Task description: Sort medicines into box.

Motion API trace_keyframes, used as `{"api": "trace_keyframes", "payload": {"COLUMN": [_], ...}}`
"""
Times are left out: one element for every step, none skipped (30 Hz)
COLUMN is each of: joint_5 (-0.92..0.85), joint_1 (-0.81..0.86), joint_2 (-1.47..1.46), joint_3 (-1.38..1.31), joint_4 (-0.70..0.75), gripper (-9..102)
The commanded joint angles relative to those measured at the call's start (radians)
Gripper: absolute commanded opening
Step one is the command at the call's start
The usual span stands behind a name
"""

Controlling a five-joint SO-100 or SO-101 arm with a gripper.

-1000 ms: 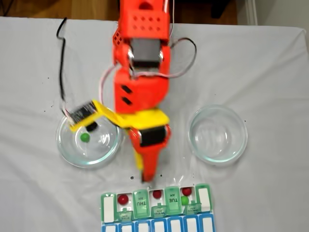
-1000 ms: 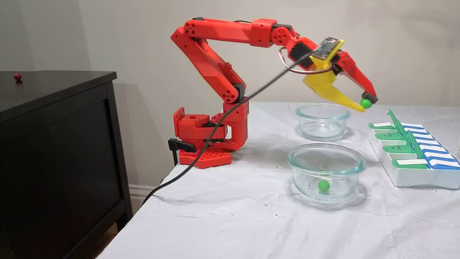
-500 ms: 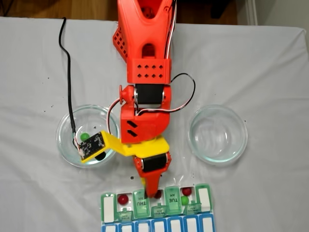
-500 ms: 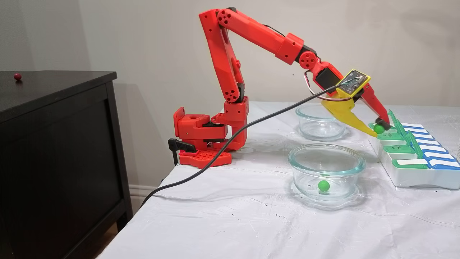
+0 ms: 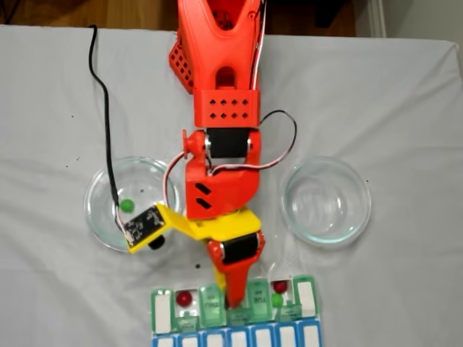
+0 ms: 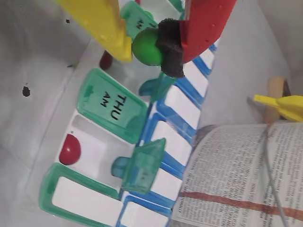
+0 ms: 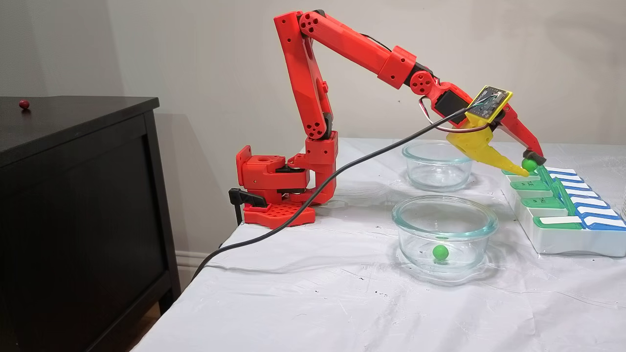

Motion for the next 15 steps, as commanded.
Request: {"api": "trace_keyframes", "payload": {"joint_5": [-0.014,-0.015,-0.017,-0.02,-0.021,-0.023,-0.025,-0.025,-0.025,-0.026,-0.028,-0.029,-0.032,-0.035,-0.035], "joint_1": [-0.012,-0.014,-0.017,-0.018,-0.02,-0.02,-0.02,-0.02,-0.02,-0.02,-0.021,-0.025,-0.028,-0.031,-0.034], "joint_2": [0.018,0.023,0.025,0.025,0.017,0.008,-0.009,-0.028,-0.043,-0.061,-0.08,-0.097,-0.115,-0.133,-0.15], "joint_3": [-0.066,-0.06,-0.057,-0.057,-0.057,-0.061,-0.071,-0.081,-0.091,-0.1,-0.109,-0.115,-0.121,-0.129,-0.137], "joint_4": [-0.023,-0.02,-0.02,-0.02,-0.023,-0.028,-0.032,-0.035,-0.041,-0.046,-0.048,-0.054,-0.06,-0.066,-0.074], "gripper": [0,0,0,0,0,0,0,0,0,0,0,0,0,0,0]}}
